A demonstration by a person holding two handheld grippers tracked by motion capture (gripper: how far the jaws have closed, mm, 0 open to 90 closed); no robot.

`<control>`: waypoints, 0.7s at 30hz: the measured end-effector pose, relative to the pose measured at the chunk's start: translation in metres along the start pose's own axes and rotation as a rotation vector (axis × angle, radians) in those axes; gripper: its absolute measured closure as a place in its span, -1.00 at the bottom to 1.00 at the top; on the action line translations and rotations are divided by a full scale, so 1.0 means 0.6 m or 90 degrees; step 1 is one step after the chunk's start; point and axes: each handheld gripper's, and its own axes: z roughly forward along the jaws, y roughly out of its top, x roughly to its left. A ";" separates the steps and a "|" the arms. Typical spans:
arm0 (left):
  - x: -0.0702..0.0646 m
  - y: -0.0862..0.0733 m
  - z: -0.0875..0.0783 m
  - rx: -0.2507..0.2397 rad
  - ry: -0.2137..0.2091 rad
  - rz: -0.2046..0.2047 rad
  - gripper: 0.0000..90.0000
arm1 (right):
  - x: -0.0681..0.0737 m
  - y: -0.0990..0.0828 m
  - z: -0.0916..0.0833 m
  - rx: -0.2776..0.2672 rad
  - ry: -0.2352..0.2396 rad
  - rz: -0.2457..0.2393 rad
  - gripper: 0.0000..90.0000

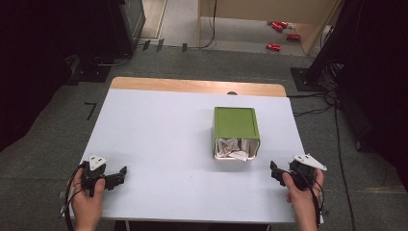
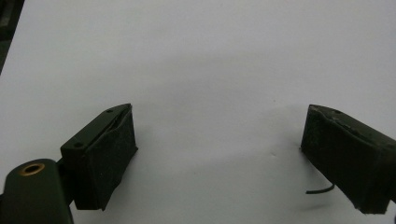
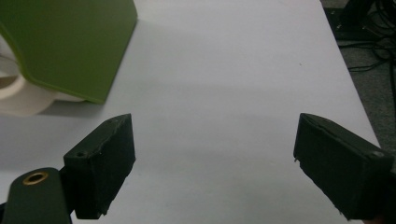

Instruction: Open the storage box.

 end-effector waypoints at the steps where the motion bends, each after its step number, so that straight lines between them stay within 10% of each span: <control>1: 0.000 0.000 0.000 0.000 0.000 0.000 -0.76 | 0.006 0.005 0.000 -0.004 0.006 0.000 -0.72; 21: 0.000 0.000 0.000 0.000 -0.001 0.000 -0.76 | 0.062 0.060 0.008 -0.023 0.049 -0.018 -0.67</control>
